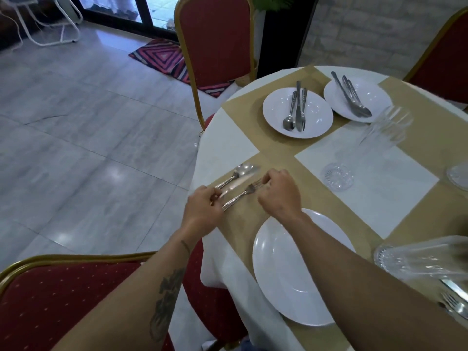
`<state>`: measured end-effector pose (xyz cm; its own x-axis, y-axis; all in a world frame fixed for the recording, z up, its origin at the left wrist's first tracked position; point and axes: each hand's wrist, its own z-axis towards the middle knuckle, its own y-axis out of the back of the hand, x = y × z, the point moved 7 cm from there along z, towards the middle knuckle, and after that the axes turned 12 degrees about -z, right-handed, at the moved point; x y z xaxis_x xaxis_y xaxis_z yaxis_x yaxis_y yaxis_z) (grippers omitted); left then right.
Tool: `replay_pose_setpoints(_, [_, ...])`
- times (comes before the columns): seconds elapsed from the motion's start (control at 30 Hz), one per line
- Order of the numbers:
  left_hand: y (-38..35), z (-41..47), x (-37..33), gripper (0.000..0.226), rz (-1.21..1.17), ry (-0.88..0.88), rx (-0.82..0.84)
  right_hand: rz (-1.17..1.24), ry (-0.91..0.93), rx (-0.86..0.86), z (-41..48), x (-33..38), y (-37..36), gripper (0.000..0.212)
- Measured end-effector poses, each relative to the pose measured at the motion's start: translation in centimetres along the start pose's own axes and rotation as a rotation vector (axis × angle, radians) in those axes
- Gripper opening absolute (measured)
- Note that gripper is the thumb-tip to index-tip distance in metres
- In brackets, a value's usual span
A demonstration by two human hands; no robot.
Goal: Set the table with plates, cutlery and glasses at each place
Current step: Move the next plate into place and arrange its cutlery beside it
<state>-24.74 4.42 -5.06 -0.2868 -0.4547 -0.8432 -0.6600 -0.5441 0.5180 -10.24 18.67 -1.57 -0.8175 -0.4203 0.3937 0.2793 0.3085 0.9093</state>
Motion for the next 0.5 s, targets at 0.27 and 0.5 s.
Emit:
replay_pose_setpoints(0.27, [-5.2, -3.4, -1.8, 0.03, 0.143, -0.044, 0.193, 0.01, -0.057, -0.017, -0.6, -4.1, 3.5, 0.025])
replay_pose_setpoints(0.5, [-5.6, -3.5, -2.3, 0.034, 0.283, -0.079, 0.152, -0.002, 0.021, 0.029, -1.6, -3.1, 1.9, 0.029])
